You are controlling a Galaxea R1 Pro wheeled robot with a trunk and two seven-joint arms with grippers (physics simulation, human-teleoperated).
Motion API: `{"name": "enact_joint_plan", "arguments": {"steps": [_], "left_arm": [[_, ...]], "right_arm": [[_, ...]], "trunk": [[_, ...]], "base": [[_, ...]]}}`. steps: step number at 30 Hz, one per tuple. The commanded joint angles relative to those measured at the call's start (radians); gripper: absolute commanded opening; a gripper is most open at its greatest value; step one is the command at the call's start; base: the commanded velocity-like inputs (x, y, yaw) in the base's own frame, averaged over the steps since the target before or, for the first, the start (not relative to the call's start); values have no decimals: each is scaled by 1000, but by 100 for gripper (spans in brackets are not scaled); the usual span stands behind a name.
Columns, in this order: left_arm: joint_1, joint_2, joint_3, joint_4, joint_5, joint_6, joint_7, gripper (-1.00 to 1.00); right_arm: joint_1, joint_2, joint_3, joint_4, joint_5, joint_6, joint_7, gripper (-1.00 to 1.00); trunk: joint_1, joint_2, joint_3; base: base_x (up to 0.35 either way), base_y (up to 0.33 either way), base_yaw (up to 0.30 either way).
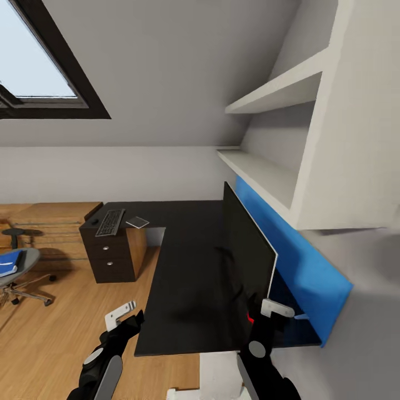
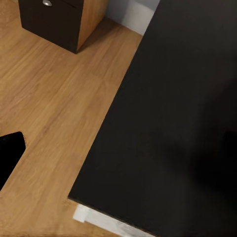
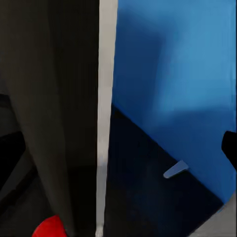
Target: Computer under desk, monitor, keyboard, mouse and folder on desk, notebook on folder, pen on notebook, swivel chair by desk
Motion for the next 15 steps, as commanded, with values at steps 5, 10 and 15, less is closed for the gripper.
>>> {"name": "enact_joint_plan", "arguments": {"steps": [5,10,15], "left_arm": [[0,0,0,-1,10,3,8,100],[0,0,0,-1,9,3,8,100],[0,1,1,0,11,4,6,100]], "right_arm": [[-1,0,1,2,2,-2,-5,100],[-1,0,1,2,1,-1,-5,100],[-1,0,1,3,1,-1,-4,100]], "trunk": [[0,-1,-1],[0,-1,-1],[0,-1,-1]], "base": [[-332,0,0],[-333,0,0],[-332,39,0]]}}
